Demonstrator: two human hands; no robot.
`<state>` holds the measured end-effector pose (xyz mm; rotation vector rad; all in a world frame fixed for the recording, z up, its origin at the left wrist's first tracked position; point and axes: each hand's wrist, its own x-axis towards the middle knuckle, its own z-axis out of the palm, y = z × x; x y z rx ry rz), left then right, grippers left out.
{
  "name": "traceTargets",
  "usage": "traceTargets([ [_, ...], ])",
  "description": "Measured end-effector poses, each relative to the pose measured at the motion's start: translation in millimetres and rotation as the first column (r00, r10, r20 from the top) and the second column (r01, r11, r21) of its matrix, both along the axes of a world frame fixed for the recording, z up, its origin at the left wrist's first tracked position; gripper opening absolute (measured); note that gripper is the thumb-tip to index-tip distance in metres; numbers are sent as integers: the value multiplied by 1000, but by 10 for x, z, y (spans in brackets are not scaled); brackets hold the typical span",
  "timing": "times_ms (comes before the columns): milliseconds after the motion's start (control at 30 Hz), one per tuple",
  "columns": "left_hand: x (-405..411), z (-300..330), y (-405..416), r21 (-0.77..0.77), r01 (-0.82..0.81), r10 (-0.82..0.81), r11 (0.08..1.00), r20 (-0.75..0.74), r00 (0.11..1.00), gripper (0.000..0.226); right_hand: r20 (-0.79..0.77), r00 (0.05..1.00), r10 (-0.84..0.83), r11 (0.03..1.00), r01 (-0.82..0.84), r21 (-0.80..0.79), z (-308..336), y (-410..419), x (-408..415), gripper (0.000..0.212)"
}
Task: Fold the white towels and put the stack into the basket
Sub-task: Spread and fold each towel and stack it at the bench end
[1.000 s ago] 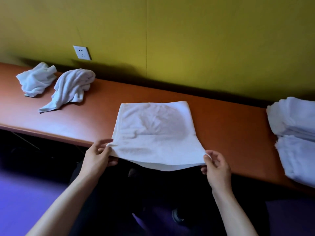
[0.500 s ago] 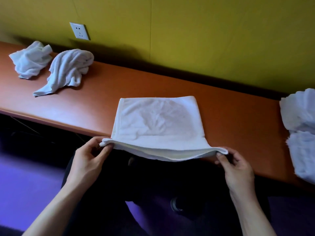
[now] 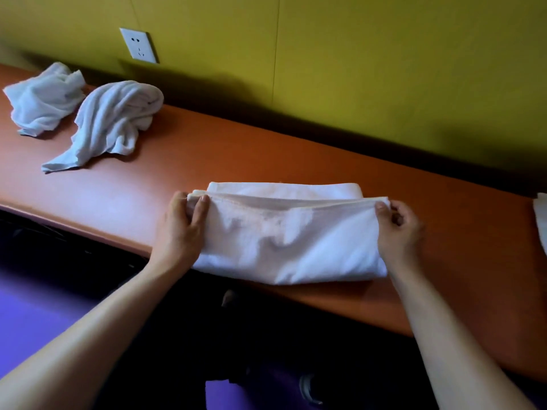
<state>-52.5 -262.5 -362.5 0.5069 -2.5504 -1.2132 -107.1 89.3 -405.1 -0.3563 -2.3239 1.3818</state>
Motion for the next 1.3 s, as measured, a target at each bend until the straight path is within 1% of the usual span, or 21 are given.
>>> traceTargets([
  [133, -517, -85, -98, -52, -67, 65, 996, -29, 997, 35, -31, 1000, 3, 999, -1, 45, -6, 10, -531, 31],
  [233, -912, -300, -116, -52, -74, 76, 996, 35, 997, 34, -8, 1000, 21, 994, -20, 104, -102, -23, -815, 24],
  [300, -1082, -485, -116, -52, -77, 82, 996, 104, 991, 32, 32, 998, 51, 989, -55, 135, -172, -92, -922, 17],
  [400, -1135, -669, -104, -44, -107, 113, 993, 181, 977, 37, 117, 991, 58, 981, -79, 180, -282, -155, -989, 17],
  [467, -1061, -713, -84, -53, -108, 115, 993, 157, 981, 39, 183, 982, 45, 979, -80, 190, -321, -147, -949, 21],
  [500, -1002, -711, -72, -131, -83, 97, 988, 111, 989, 41, 204, 978, 45, 978, -85, 192, -331, -133, -898, 23],
  [533, -933, -702, -53, -260, -38, 57, 965, 67, 996, 45, 222, 974, 35, 972, -85, 220, -326, -116, -821, 26],
  [600, -772, -678, 3, -510, 97, -98, 855, 24, 995, 50, 280, 959, -30, 941, -68, 333, -307, -74, -614, 36],
  [667, -573, -676, 60, -645, 270, -306, 715, 60, 950, 45, 385, 915, -122, 921, -40, 387, -296, -34, -344, 50],
  [700, -465, -718, 72, -671, 356, -380, 651, 118, 917, 46, 444, 880, -166, 917, -27, 397, -291, -15, -207, 55],
  [767, -267, -821, 69, -649, 498, -419, 575, 290, 861, 55, 521, 825, -219, 915, -12, 404, -275, -1, 28, 60],
  [833, -164, -914, 64, -615, 556, -387, 559, 399, 831, 61, 561, 807, -184, 947, -6, 320, -245, -30, 167, 55],
  [900, -145, -931, 89, -613, 561, -368, 556, 423, 828, 62, 595, 793, -130, 983, 24, 182, -247, -70, 215, 51],
  [967, -146, -921, 106, -606, 567, -375, 558, 425, 824, 61, 610, 788, -86, 993, 119, -15, -247, -81, 197, 49],
  [1033, -122, -898, 78, -592, 562, -385, 578, 409, 827, 60, 610, 792, -26, 951, 207, -229, -198, -105, 164, 38],
  [1067, -100, -883, 62, -582, 550, -389, 599, 390, 835, 60, 586, 810, -15, 935, 219, -278, -169, -121, 151, 29],
  [1133, -63, -845, 22, -568, 498, -357, 655, 349, 867, 58, 489, 872, -31, 948, 181, -262, -73, -203, 149, 13],
  [1200, -45, -785, -43, -529, 403, -283, 747, 295, 913, 56, 380, 924, -41, 977, 116, -179, 64, -344, 149, 15],
  [1233, -40, -773, -92, -455, 337, -243, 824, 253, 936, 51, 330, 944, -33, 987, 83, -138, 152, -441, 144, 20],
  [1267, -36, -758, -143, -335, 259, -198, 906, 208, 958, 44, 277, 961, -15, 994, 45, -101, 235, -554, 132, 23],
  [1300, -35, -744, -209, -170, 192, -158, 967, 193, 968, 36, 222, 975, 11, 998, 4, -69, 301, -678, 111, 22],
])
